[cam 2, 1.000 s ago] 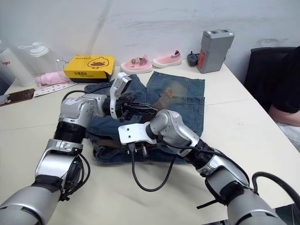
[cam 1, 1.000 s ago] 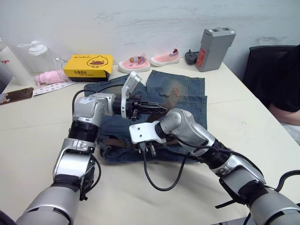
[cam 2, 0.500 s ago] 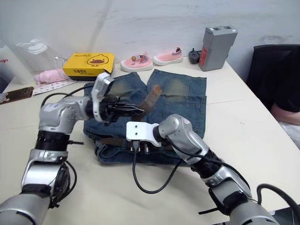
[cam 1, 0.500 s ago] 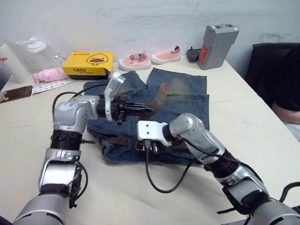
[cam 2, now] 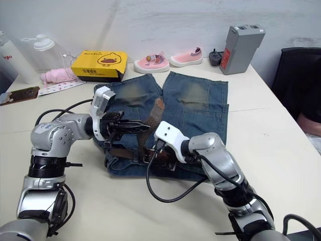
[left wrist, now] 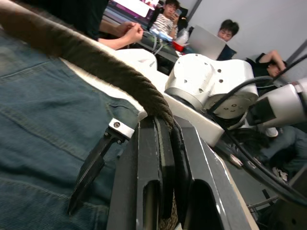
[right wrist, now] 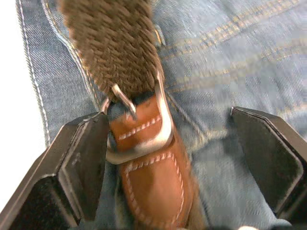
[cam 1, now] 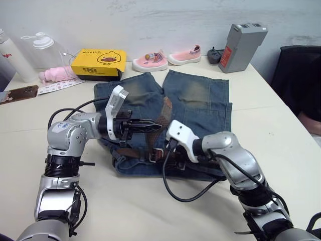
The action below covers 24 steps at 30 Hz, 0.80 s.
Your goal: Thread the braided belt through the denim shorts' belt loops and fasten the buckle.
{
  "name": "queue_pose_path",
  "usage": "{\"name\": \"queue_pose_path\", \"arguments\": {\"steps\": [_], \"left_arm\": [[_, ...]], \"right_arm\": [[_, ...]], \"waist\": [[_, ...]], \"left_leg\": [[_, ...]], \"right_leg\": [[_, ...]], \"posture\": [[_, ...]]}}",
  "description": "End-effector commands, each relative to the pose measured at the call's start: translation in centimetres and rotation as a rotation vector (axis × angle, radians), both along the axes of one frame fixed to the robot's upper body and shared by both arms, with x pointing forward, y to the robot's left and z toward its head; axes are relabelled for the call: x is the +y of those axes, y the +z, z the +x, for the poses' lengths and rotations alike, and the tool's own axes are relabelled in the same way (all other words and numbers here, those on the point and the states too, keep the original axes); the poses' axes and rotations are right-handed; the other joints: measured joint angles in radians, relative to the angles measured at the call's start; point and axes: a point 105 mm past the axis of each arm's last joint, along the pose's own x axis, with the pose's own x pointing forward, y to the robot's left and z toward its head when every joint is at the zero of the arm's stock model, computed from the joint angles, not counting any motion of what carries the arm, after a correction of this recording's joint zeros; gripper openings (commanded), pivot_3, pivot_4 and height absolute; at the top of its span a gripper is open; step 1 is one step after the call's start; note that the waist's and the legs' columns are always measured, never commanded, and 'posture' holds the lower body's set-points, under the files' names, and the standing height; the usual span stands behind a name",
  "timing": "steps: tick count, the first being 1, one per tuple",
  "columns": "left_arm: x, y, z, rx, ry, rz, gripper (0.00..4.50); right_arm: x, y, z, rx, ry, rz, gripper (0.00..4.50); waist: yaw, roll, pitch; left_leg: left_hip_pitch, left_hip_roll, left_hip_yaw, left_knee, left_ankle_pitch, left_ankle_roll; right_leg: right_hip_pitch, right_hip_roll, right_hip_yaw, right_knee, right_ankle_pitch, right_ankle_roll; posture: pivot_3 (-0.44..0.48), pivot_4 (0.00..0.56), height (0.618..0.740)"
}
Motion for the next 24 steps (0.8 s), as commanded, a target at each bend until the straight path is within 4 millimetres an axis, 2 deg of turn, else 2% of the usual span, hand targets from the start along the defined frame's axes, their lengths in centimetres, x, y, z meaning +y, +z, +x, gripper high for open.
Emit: {"name": "queue_pose_path", "arguments": {"steps": [1, 6, 11, 15, 24], "left_arm": [[-0.2, 0.7, -0.4, -0.037, -0.046, 0.003, 0.00], [-0.5, 0.3, -0.6, -0.015, -0.123, 0.031, 0.00], [-0.8, 0.0, -1.4, 0.028, -0.245, 0.044, 0.00], [-0.7, 0.0, -2.1, 0.099, -0.332, 0.032, 0.00], [-0.7, -0.3, -1.6, 0.161, -0.357, 0.024, 0.00]], "right_arm": [[-1.6, 2.0, -0.3, -0.021, -0.113, 0.070, 4.44], [-4.1, 3.3, 0.4, -0.137, -0.245, 0.055, 4.44], [-5.8, 3.9, 1.5, -0.563, -0.258, -0.165, 4.44], [-5.7, 4.0, 1.8, -0.960, -0.211, -0.301, 4.44], [-5.2, 6.2, 0.6, -1.301, -0.243, -0.180, 4.44]], "waist": [[0.000, -0.001, 0.002], [0.000, -0.001, 0.005], [0.000, -0.003, 0.008], [0.000, -0.005, 0.011], [0.002, -0.008, 0.013]], "left_leg": [[0.000, 0.000, 0.000, 0.000, 0.001, 0.000], [0.000, 0.001, 0.000, 0.000, 0.002, -0.001], [0.000, 0.001, 0.000, -0.001, 0.004, -0.001], [0.000, 0.001, 0.004, -0.002, 0.004, 0.000], [-0.002, 0.001, 0.008, 0.001, 0.005, 0.001]], "right_leg": [[0.000, 0.000, 0.000, 0.000, 0.001, 0.000], [0.000, 0.000, 0.000, 0.000, 0.003, 0.003], [0.000, -0.001, 0.000, -0.001, 0.004, 0.004], [-0.001, -0.002, -0.001, -0.002, 0.005, 0.005], [-0.005, 0.000, 0.000, 0.003, 0.006, 0.007]], "posture": [[0.000, 0.150, 0.624], [0.000, 0.150, 0.624], [0.000, 0.150, 0.624], [0.000, 0.150, 0.624], [0.000, 0.150, 0.624]]}}
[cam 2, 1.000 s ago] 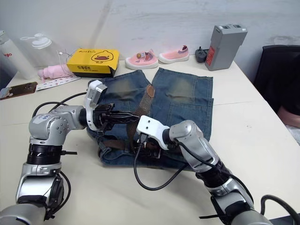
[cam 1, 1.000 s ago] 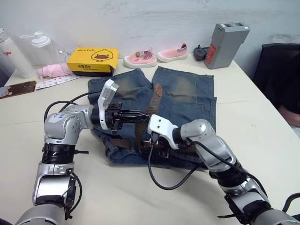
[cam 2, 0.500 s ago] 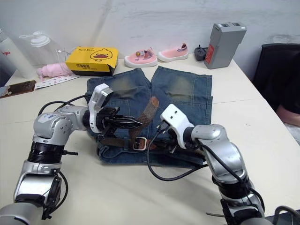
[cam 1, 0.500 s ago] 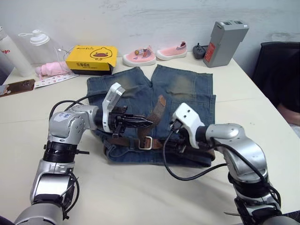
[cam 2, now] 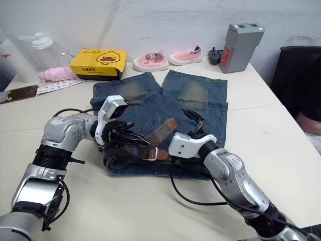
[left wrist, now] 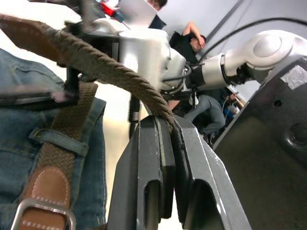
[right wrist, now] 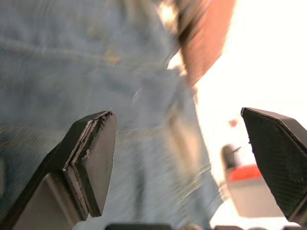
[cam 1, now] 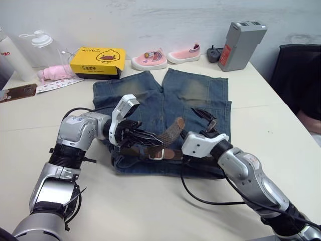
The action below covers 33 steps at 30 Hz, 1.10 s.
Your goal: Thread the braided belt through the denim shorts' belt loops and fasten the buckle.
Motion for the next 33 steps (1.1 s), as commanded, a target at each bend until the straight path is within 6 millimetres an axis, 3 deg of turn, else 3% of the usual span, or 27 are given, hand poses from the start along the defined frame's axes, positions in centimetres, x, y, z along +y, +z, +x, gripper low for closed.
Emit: {"name": "queue_pose_path", "arguments": {"steps": [1, 5, 9, 12, 18, 20, 21, 25, 26, 29, 33], "left_arm": [[0.1, 1.2, -0.1, -0.006, -0.038, -0.036, 0.00], [0.2, 1.1, 0.2, 0.005, -0.035, -0.033, 0.00], [0.2, 0.9, 0.1, 0.009, -0.044, -0.025, 0.00], [0.2, 0.9, 0.0, 0.011, -0.047, -0.025, 0.00], [0.1, 0.8, 0.0, 0.009, -0.051, -0.023, 0.00], [0.1, 0.8, -0.1, 0.008, -0.052, -0.021, 0.00], [0.1, 0.8, 0.0, 0.006, -0.052, -0.020, 0.00], [-0.1, 0.4, 0.6, -0.021, -0.010, 0.000, 0.00], [-0.1, 0.3, 0.8, -0.035, 0.006, 0.012, 0.65], [0.1, -0.4, 1.6, -0.168, 0.062, 0.078, 1.66], [0.9, 1.5, 2.9, -0.268, 0.200, 0.040, 3.29]], "right_arm": [[-0.5, 2.5, -0.7, -0.163, 0.017, 0.032, 4.44], [-0.2, 2.8, -1.7, -0.210, 0.091, -0.001, 4.44], [0.4, 2.6, -2.0, -0.214, 0.149, -0.033, 4.44], [0.8, 2.5, -2.2, -0.209, 0.180, -0.043, 3.64], [1.2, 2.2, -2.2, -0.203, 0.210, -0.061, 0.95], [1.2, 2.2, -2.1, -0.200, 0.209, -0.066, 0.60], [1.2, 2.1, -2.0, -0.199, 0.208, -0.072, 0.08], [0.8, 2.0, -1.7, -0.192, 0.193, -0.097, 0.08], [0.6, 1.8, -1.6, -0.182, 0.187, -0.105, 0.00], [0.1, 1.3, -1.1, -0.136, 0.157, -0.126, 0.00], [-0.2, 0.5, -0.5, -0.047, 0.120, -0.171, 0.00]], "waist": [[0.001, 0.000, 0.000], [0.001, -0.002, 0.000], [-0.001, -0.002, 0.000], [-0.001, -0.002, 0.000], [-0.001, -0.002, -0.001], [-0.001, -0.002, -0.001], [-0.001, -0.002, -0.001], [-0.001, -0.002, -0.001], [-0.001, -0.002, -0.001], [-0.001, -0.002, -0.001], [-0.001, -0.002, -0.001]], "left_leg": [[0.000, 0.000, 0.000, 0.000, 0.000, 0.000], [-0.012, -0.004, 0.000, 0.004, 0.003, 0.001], [-0.013, -0.004, 0.000, 0.004, 0.003, 0.001], [-0.013, -0.004, 0.000, 0.005, 0.004, 0.000], [-0.014, -0.005, -0.001, 0.007, 0.004, 0.000], [-0.014, -0.005, -0.001, 0.008, 0.004, 0.000], [-0.014, -0.005, -0.001, 0.008, 0.004, 0.000], [-0.014, -0.005, -0.001, 0.009, 0.004, 0.000], [-0.014, -0.005, -0.001, 0.009, 0.004, 0.000], [-0.014, -0.005, -0.001, 0.010, 0.004, 0.000], [-0.015, -0.005, -0.001, 0.013, 0.003, 0.001]], "right_leg": [[-0.001, 0.000, 0.000, 0.000, 0.000, 0.000], [-0.013, 0.001, 0.001, 0.007, 0.000, 0.000], [-0.013, 0.001, 0.001, 0.007, 0.001, 0.000], [-0.013, 0.001, 0.001, 0.008, 0.001, 0.000], [-0.014, 0.001, 0.001, 0.010, 0.001, -0.001], [-0.014, 0.001, 0.001, 0.011, 0.001, -0.001], [-0.014, 0.001, 0.001, 0.011, 0.001, -0.001], [-0.014, 0.001, 0.001, 0.012, 0.001, -0.001], [-0.014, 0.001, 0.001, 0.012, 0.001, -0.001], [-0.014, 0.001, 0.001, 0.013, 0.001, -0.001], [-0.014, 0.001, 0.001, 0.014, 0.001, -0.001]], "posture": [[0.000, 0.150, 0.624], [0.000, 0.150, 0.624], [0.000, 0.150, 0.624], [0.000, 0.150, 0.624], [0.000, 0.150, 0.624], [0.000, 0.150, 0.624], [0.000, 0.150, 0.624], [0.000, 0.150, 0.624], [0.000, 0.150, 0.624], [0.000, 0.150, 0.624], [0.000, 0.150, 0.624]]}}
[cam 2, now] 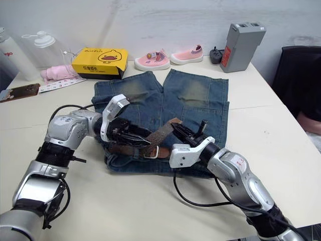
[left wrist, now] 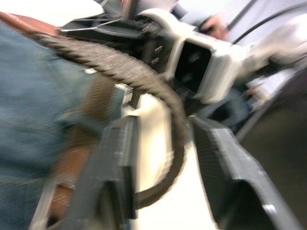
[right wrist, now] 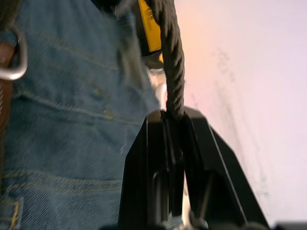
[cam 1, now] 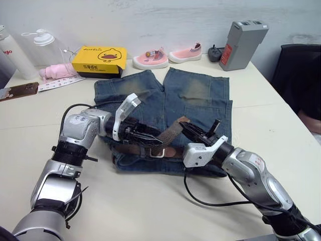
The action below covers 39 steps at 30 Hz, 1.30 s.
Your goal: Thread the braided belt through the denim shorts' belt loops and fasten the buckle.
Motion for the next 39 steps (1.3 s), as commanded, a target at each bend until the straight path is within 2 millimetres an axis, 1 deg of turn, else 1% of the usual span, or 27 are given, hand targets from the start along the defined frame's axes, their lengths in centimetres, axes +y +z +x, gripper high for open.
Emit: {"name": "queue_pose_path", "arguments": {"steps": [1, 2, 4, 6, 8, 9, 11, 13, 15, 17, 18, 20, 21, 22, 24, 26, 28, 33, 39], "left_arm": [[1.2, 2.7, 0.7, -0.114, 0.096, -0.058, 3.29], [1.4, 3.0, 0.6, -0.123, 0.109, -0.067, 3.29], [2.7, 4.0, -0.5, -0.124, 0.171, -0.109, 3.29], [3.5, 4.5, -1.7, -0.100, 0.202, -0.140, 3.29], [3.5, 4.8, -3.5, -0.035, 0.196, -0.192, 3.29], [3.5, 4.8, -4.1, -0.017, 0.197, -0.204, 3.29], [2.5, 3.6, -6.0, 0.026, 0.208, -0.213, 3.29], [1.9, 2.7, -7.0, 0.028, 0.239, -0.200, 3.29], [1.2, 2.4, -5.9, -0.035, 0.339, -0.187, 3.29], [0.6, 2.1, -4.8, -0.178, 0.431, -0.129, 3.29], [0.3, 2.1, -4.7, -0.236, 0.443, -0.112, 3.29], [0.1, 2.0, -4.7, -0.291, 0.448, -0.101, 3.29], [-0.1, 1.6, -4.5, -0.390, 0.472, -0.063, 3.29], [-0.2, 1.4, -4.5, -0.465, 0.484, -0.036, 3.29], [-0.9, 0.2, -5.0, -0.627, 0.453, 0.028, 3.29], [-1.6, -1.0, -5.4, -0.718, 0.419, 0.057, 3.29], [-2.0, -1.5, -5.5, -0.794, 0.399, 0.069, 3.29], [-2.9, -1.2, -4.0, -0.983, 0.459, 0.073, 3.29], [-3.6, -0.9, -2.1, -1.103, 0.574, 0.065, 3.29]], "right_arm": [[-0.2, 0.5, 0.4, 0.035, -0.028, -0.021, 0.00], [-0.2, 0.3, 0.4, 0.052, -0.031, -0.026, 0.00], [-0.1, 0.2, 0.5, 0.081, -0.052, -0.047, 0.00], [-0.1, 0.1, 0.5, 0.103, -0.065, -0.052, 0.00], [-0.2, 0.1, 0.4, 0.116, -0.071, -0.059, 0.00], [-0.1, 0.1, 0.4, 0.119, -0.074, -0.061, 0.00], [0.0, 0.3, 0.2, 0.125, -0.072, -0.056, 0.00], [0.1, 0.4, 0.2, 0.127, -0.070, -0.057, 0.00], [0.1, 0.4, 0.1, 0.128, -0.074, -0.067, 0.00], [0.0, 0.4, 0.1, 0.138, -0.081, -0.072, 0.00], [0.0, 0.4, 0.0, 0.142, -0.083, -0.074, 0.00], [0.0, 0.4, 0.0, 0.146, -0.086, -0.076, 0.00], [0.0, 0.5, -0.1, 0.163, -0.088, -0.078, 0.00], [0.1, 0.5, -0.1, 0.176, -0.089, -0.078, 0.00], [0.2, 0.4, -0.2, 0.219, -0.094, -0.083, 0.00], [0.4, 0.3, -0.2, 0.247, -0.099, -0.079, 0.00], [0.5, 0.3, -0.2, 0.258, -0.103, -0.082, 0.00], [0.7, 0.4, 0.1, 0.275, -0.112, -0.092, 0.00], [0.9, 0.4, 0.2, 0.276, -0.112, -0.107, 0.00]], "waist": [[0.000, 0.000, 0.000], [-0.001, 0.000, 0.000], [-0.001, 0.000, 0.000], [-0.003, 0.000, 0.000], [-0.007, 0.002, -0.002], [-0.006, 0.002, -0.002], [0.000, 0.002, -0.002], [0.004, 0.003, -0.003], [0.013, 0.001, -0.003], [0.025, 0.000, -0.003], [0.028, 0.000, -0.003], [0.028, 0.000, -0.003], [0.027, 0.000, -0.003], [0.026, 0.000, -0.003], [0.025, 0.001, -0.004], [0.025, 0.001, -0.004], [0.026, 0.001, -0.004], [0.035, 0.001, -0.004], [0.037, 0.001, -0.004]], "left_leg": [[0.000, 0.000, 0.000, 0.000, 0.000, 0.000], [0.000, 0.000, 0.000, 0.001, 0.000, 0.000], [0.000, 0.000, -0.001, 0.001, 0.000, 0.000], [0.000, 0.000, -0.001, 0.000, 0.000, 0.000], [0.001, 0.001, 0.000, -0.001, 0.000, 0.000], [0.001, 0.001, -0.001, -0.002, 0.000, 0.000], [0.001, 0.001, -0.002, -0.002, 0.000, -0.001], [0.002, 0.000, -0.002, 0.000, 0.000, 0.000], [0.000, -0.001, -0.003, 0.004, 0.000, 0.000], [0.000, -0.001, -0.002, 0.006, 0.000, 0.000], [0.000, -0.001, -0.002, 0.006, 0.000, -0.001], [0.000, -0.001, 0.002, 0.006, 0.000, 0.000], [0.000, -0.001, 0.002, 0.006, 0.000, 0.000], [0.000, -0.001, 0.002, 0.006, 0.000, 0.001], [0.000, 0.000, 0.004, 0.006, -0.001, 0.001], [0.000, 0.000, 0.006, 0.006, -0.002, 0.002], [0.000, 0.000, 0.006, 0.006, -0.002, 0.003], [0.000, -0.001, 0.007, 0.006, -0.002, 0.004], [0.000, -0.001, 0.006, 0.006, -0.002, 0.004]], "right_leg": [[0.000, 0.000, 0.000, 0.000, 0.000, 0.000], [0.000, 0.000, 0.000, 0.000, 0.000, 0.000], [0.000, 0.000, 0.000, 0.000, 0.000, 0.000], [0.000, 0.000, 0.000, 0.000, 0.000, 0.000], [-0.001, 0.000, 0.001, 0.000, 0.000, 0.000], [-0.001, 0.000, 0.001, 0.000, 0.000, 0.000], [-0.001, 0.000, 0.000, 0.000, 0.000, 0.000], [0.002, 0.000, 0.001, 0.000, 0.000, 0.000], [0.002, 0.000, 0.001, 0.001, 0.000, 0.000], [0.002, 0.000, 0.000, 0.002, 0.001, -0.001], [0.002, -0.001, 0.001, 0.002, 0.001, -0.002], [0.002, -0.002, 0.002, 0.002, -0.004, -0.012], [0.002, -0.002, 0.002, 0.002, -0.004, -0.013], [0.001, -0.001, 0.002, 0.003, -0.004, -0.014], [0.001, -0.001, 0.002, 0.003, -0.004, -0.013], [0.000, -0.002, 0.002, 0.002, -0.004, -0.012], [0.000, -0.001, 0.002, 0.002, -0.004, -0.013], [0.001, -0.002, 0.002, 0.002, -0.004, -0.014], [0.000, -0.002, 0.002, 0.002, -0.002, -0.009]], "posture": [[0.000, 0.150, 0.624], [0.000, 0.150, 0.624], [0.000, 0.150, 0.624], [0.000, 0.150, 0.624], [0.000, 0.150, 0.624], [0.000, 0.150, 0.624], [0.000, 0.150, 0.624], [0.000, 0.150, 0.624], [0.000, 0.150, 0.624], [0.000, 0.150, 0.624], [0.000, 0.150, 0.624], [0.000, 0.150, 0.624], [0.000, 0.150, 0.624], [0.000, 0.150, 0.624], [0.000, 0.150, 0.624], [0.000, 0.150, 0.624], [0.000, 0.150, 0.624], [0.000, 0.150, 0.624], [0.000, 0.150, 0.624]]}}
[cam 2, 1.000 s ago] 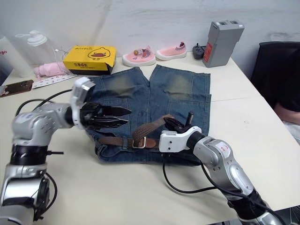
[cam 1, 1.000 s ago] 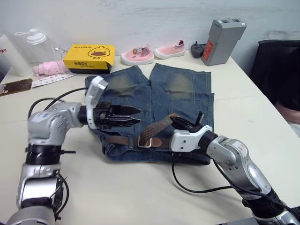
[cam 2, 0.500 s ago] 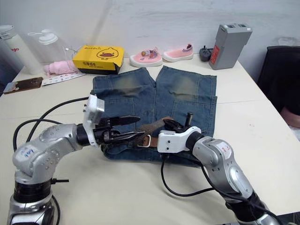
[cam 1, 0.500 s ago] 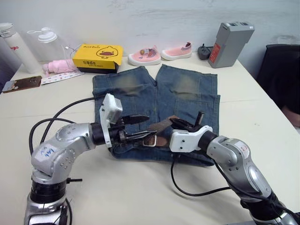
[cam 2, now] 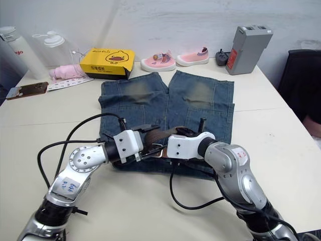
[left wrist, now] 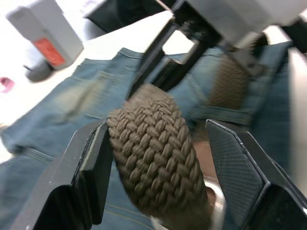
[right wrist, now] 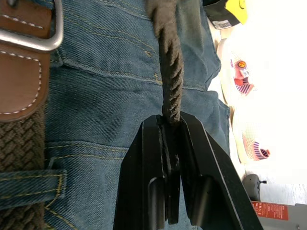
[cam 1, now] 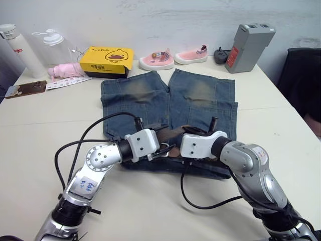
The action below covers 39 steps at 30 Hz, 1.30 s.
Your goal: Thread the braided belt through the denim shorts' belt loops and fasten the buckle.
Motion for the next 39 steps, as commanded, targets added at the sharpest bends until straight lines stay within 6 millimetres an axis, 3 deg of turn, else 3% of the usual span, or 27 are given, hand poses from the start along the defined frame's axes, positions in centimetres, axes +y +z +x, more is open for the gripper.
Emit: {"name": "queue_pose_path", "arguments": {"steps": [1, 5, 7, 8, 9, 10, 11, 15, 21, 23, 25, 27, 28, 29, 31, 32, 35, 39], "left_arm": [[-0.7, 0.9, 0.6, -0.103, 0.036, -0.016, 3.29], [-1.3, 0.8, 0.9, -0.120, 0.043, -0.023, 3.29], [-1.3, 0.8, 0.9, -0.126, 0.043, -0.021, 2.59], [-1.3, 0.9, 0.8, -0.131, 0.042, -0.019, 2.49], [-1.2, 0.9, 0.8, -0.135, 0.041, -0.011, 1.93], [-1.1, 0.9, 0.7, -0.139, 0.042, -0.006, 1.93], [-1.0, 0.9, 0.7, -0.135, 0.047, -0.006, 1.40], [-0.4, 0.5, 0.8, -0.122, 0.069, 0.012, 0.03], [0.9, 0.2, 1.8, -0.128, 0.142, 0.044, 0.03], [1.3, 0.3, 2.3, -0.123, 0.158, 0.039, 0.00], [1.7, 0.3, 2.6, -0.119, 0.170, 0.036, 0.00], [2.5, 0.3, 3.0, -0.107, 0.188, 0.020, 0.00], [3.2, 0.4, 3.1, -0.096, 0.193, 0.006, 0.00], [3.6, 0.4, 3.1, -0.090, 0.196, -0.004, 0.00], [4.9, 1.3, 3.1, -0.056, 0.209, -0.102, 0.00], [5.3, 1.5, 3.0, -0.037, 0.210, -0.143, 0.00], [5.8, 2.5, 2.8, 0.026, 0.206, -0.269, 0.00], [5.2, 4.0, 2.2, 0.061, 0.159, -0.387, 0.00]], "right_arm": [[0.8, 1.3, -0.5, -0.051, 0.029, 0.005, 0.00], [0.9, 1.4, -0.5, -0.057, 0.032, 0.003, 0.00], [0.9, 1.4, -0.5, -0.060, 0.029, 0.002, 0.00], [0.9, 1.5, -0.5, -0.062, 0.026, 0.002, 0.00], [0.8, 1.5, -0.5, -0.064, 0.023, 0.002, 0.00], [0.8, 1.5, -0.5, -0.065, 0.020, 0.002, 0.00], [0.7, 1.5, -0.4, -0.066, 0.018, 0.002, 0.00], [0.7, 1.6, -0.4, -0.071, 0.015, 0.005, 0.00], [0.8, 1.8, -0.4, -0.081, 0.016, 0.019, 0.00], [1.1, 2.1, -0.7, -0.084, 0.037, 0.036, 0.90], [1.4, 2.3, -0.9, -0.084, 0.052, 0.054, 1.52], [1.3, 2.6, -0.9, -0.067, 0.042, 0.103, 2.56], [1.1, 2.9, -1.1, -0.028, 0.027, 0.162, 2.83], [0.9, 3.1, -1.2, 0.001, 0.019, 0.202, 3.47], [0.4, 3.2, -2.2, 0.119, 0.041, 0.280, 3.84], [0.3, 3.1, -2.8, 0.159, 0.065, 0.294, 4.44], [0.9, 2.3, -4.6, 0.261, 0.135, 0.298, 4.44], [1.1, -0.5, -5.6, 0.379, 0.133, 0.264, 4.44]], "waist": [[0.000, 0.000, 0.000], [0.000, 0.000, 0.000], [0.002, 0.000, 0.000], [0.002, 0.000, 0.000], [0.002, 0.000, 0.000], [0.002, 0.000, 0.000], [0.002, 0.000, 0.000], [0.002, 0.000, 0.000], [0.002, 0.000, 0.000], [0.003, 0.000, 0.000], [0.002, 0.000, 0.000], [0.002, 0.000, 0.000], [0.002, 0.000, 0.000], [0.002, 0.000, 0.000], [0.002, 0.000, 0.000], [0.002, 0.000, 0.000], [0.004, 0.000, 0.000], [0.006, 0.000, 0.000]], "left_leg": [[0.000, 0.000, 0.000, 0.000, 0.000, 0.000], [0.000, 0.000, 0.000, 0.000, 0.000, 0.000], [0.000, 0.000, 0.000, 0.000, 0.000, 0.000], [0.000, 0.000, 0.000, 0.000, 0.000, 0.000], [0.000, 0.000, 0.000, 0.000, 0.000, 0.000], [0.000, 0.000, 0.000, 0.000, 0.000, 0.000], [0.000, 0.000, 0.000, 0.000, 0.000, 0.000], [0.000, 0.000, -0.001, 0.000, 0.000, 0.000], [0.000, 0.000, -0.001, 0.000, 0.000, 0.000], [0.000, 0.000, -0.001, 0.000, 0.000, 0.000], [0.001, 0.000, -0.001, 0.000, 0.000, 0.000], [0.001, 0.000, -0.001, 0.000, 0.000, -0.001], [0.001, 0.000, -0.001, 0.000, 0.000, -0.001], [0.001, 0.000, -0.001, 0.000, 0.000, -0.001], [0.000, 0.000, -0.001, 0.000, 0.000, -0.001], [0.000, 0.000, -0.001, 0.000, 0.000, -0.001], [0.000, 0.000, -0.002, 0.000, 0.000, -0.001], [0.001, 0.000, -0.002, -0.001, 0.000, -0.001]], "right_leg": [[0.000, 0.000, 0.000, 0.000, 0.001, 0.002], [0.000, 0.000, 0.000, 0.000, 0.004, 0.007], [0.000, 0.000, 0.000, 0.000, 0.004, 0.008], [0.000, 0.000, 0.000, 0.000, 0.004, 0.008], [0.000, 0.000, 0.000, 0.000, 0.004, 0.008], [0.000, 0.000, 0.000, 0.000, 0.004, 0.008], [0.000, 0.000, 0.000, 0.000, 0.004, 0.008], [0.000, 0.000, 0.000, 0.000, 0.004, 0.008], [0.000, 0.000, 0.000, 0.000, 0.004, 0.008], [0.000, 0.000, 0.000, 0.000, 0.004, 0.008], [0.000, 0.000, 0.000, 0.000, 0.004, 0.008], [0.000, 0.001, 0.000, 0.001, 0.004, 0.009], [-0.001, 0.001, 0.000, 0.001, 0.004, 0.009], [-0.001, 0.001, 0.000, 0.001, 0.004, 0.009], [-0.001, 0.001, -0.001, 0.001, 0.004, 0.009], [-0.001, 0.001, -0.001, 0.001, 0.004, 0.009], [-0.001, 0.001, -0.001, 0.000, 0.004, 0.008], [0.001, 0.000, -0.002, -0.002, 0.004, 0.009]], "posture": [[0.000, 0.150, 0.624], [0.000, 0.150, 0.624], [0.000, 0.150, 0.624], [0.000, 0.150, 0.624], [0.000, 0.150, 0.624], [0.000, 0.150, 0.624], [0.000, 0.150, 0.624], [0.000, 0.150, 0.624], [0.000, 0.150, 0.624], [0.000, 0.150, 0.624], [0.000, 0.150, 0.624], [0.000, 0.150, 0.624], [0.000, 0.150, 0.624], [0.000, 0.150, 0.624], [0.000, 0.150, 0.624], [0.000, 0.150, 0.624], [0.000, 0.150, 0.624], [0.000, 0.150, 0.624]]}}
